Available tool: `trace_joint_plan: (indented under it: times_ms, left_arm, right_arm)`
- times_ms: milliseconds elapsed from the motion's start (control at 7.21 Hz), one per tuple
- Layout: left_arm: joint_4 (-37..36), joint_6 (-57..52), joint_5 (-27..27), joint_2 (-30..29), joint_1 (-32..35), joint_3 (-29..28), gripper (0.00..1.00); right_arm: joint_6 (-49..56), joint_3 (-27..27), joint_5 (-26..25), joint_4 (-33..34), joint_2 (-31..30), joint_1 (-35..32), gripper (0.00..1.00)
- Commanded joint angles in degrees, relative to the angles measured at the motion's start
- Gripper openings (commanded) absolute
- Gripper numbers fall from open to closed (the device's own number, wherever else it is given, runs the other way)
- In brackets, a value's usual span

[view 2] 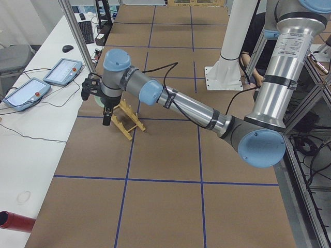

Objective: Place plate on table

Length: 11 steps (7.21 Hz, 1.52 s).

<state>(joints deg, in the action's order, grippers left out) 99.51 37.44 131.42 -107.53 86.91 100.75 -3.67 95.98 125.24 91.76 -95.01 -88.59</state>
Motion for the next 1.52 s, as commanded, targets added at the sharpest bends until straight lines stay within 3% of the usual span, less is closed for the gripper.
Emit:
trace_joint_plan:
  times_ms: [0, 277, 416, 554, 693, 1386]
  left_arm:
    - [19.89, 31.48, 0.15, -3.83, -4.18, -0.90, 1.00]
    - [42.07, 56.49, -0.46, -5.22, -15.66, -6.85, 1.00]
    - [47.04, 63.13, -4.56, -8.72, -19.46, -10.54, 1.00]
    - [47.70, 63.80, -10.95, -11.10, -22.89, -12.92, 1.00]
    - [48.14, 63.63, -12.67, -13.74, -24.06, -16.16, 1.00]
    - [50.52, 55.91, -12.77, -13.76, -22.24, -23.04, 1.00]
  right_arm:
    - [-0.02, 0.00, 0.00, 0.00, 0.00, 0.08, 1.00]
    - [0.07, 0.00, 0.00, 0.00, 0.00, 0.00, 1.00]
    - [-0.02, 0.00, 0.00, 0.00, 0.00, 0.00, 1.00]
    - [-0.02, 0.00, 0.00, 0.00, 0.00, 0.00, 1.00]
    - [0.07, 0.00, 0.00, 0.00, 0.00, 0.00, 1.00]
    - [0.07, 0.00, 0.00, 0.00, 0.00, 0.00, 1.00]
